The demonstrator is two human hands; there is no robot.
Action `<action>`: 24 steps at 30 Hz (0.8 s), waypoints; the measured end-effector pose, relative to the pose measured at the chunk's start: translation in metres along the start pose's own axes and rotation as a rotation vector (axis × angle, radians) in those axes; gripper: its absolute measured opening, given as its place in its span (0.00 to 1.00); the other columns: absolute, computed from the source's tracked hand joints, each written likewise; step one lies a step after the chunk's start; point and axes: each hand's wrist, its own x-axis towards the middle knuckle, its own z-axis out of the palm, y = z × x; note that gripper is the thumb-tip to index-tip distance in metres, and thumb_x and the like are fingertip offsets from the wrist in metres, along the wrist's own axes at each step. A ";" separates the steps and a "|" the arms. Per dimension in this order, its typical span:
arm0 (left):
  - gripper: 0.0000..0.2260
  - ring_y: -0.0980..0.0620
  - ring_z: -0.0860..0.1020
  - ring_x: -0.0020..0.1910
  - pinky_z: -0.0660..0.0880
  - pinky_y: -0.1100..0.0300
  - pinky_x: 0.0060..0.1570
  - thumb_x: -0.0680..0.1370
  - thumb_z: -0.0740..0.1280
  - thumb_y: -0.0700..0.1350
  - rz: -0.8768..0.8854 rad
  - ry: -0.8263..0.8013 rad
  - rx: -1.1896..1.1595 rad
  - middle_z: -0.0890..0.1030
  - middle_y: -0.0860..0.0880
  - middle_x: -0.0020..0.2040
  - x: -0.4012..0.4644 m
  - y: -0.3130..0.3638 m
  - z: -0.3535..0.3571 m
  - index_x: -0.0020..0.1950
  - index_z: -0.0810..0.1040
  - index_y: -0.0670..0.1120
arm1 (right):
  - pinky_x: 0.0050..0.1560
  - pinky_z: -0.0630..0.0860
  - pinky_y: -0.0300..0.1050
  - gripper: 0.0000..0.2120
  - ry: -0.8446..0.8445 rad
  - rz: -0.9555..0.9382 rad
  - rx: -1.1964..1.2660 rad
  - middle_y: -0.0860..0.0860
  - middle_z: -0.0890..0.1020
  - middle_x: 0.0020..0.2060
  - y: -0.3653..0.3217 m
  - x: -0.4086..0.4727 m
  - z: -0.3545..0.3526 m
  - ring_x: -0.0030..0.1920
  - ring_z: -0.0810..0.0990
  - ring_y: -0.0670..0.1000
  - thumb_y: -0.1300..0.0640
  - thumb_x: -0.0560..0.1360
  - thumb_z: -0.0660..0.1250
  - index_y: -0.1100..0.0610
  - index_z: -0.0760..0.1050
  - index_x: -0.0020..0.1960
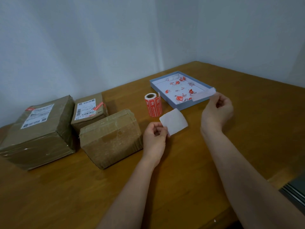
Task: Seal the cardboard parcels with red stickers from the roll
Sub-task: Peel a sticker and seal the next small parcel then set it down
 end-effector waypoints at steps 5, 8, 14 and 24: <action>0.25 0.59 0.76 0.48 0.77 0.61 0.53 0.78 0.68 0.51 0.096 -0.031 0.288 0.68 0.58 0.66 -0.007 0.001 0.005 0.74 0.65 0.53 | 0.45 0.74 0.29 0.03 -0.081 -0.171 0.003 0.42 0.77 0.44 -0.002 -0.013 -0.001 0.46 0.76 0.41 0.54 0.80 0.62 0.51 0.74 0.51; 0.19 0.59 0.77 0.44 0.76 0.66 0.47 0.78 0.68 0.46 0.252 0.043 0.330 0.70 0.56 0.62 -0.018 0.004 0.002 0.69 0.71 0.51 | 0.44 0.71 0.27 0.04 -0.163 -0.402 -0.026 0.48 0.78 0.48 0.001 -0.024 -0.001 0.45 0.74 0.40 0.56 0.80 0.63 0.55 0.75 0.52; 0.03 0.52 0.79 0.34 0.76 0.65 0.34 0.79 0.67 0.40 0.349 0.067 -0.014 0.81 0.44 0.41 -0.031 0.047 -0.020 0.49 0.80 0.46 | 0.43 0.72 0.37 0.07 -0.230 -0.905 -0.088 0.52 0.79 0.42 0.006 -0.048 0.006 0.45 0.73 0.44 0.60 0.78 0.64 0.63 0.78 0.48; 0.05 0.54 0.79 0.36 0.76 0.62 0.35 0.78 0.68 0.42 0.340 0.120 -0.227 0.85 0.46 0.42 -0.037 0.087 -0.067 0.50 0.83 0.42 | 0.47 0.64 0.39 0.07 -0.314 -1.281 -0.127 0.53 0.82 0.39 -0.013 -0.091 0.026 0.42 0.75 0.51 0.58 0.77 0.68 0.61 0.81 0.47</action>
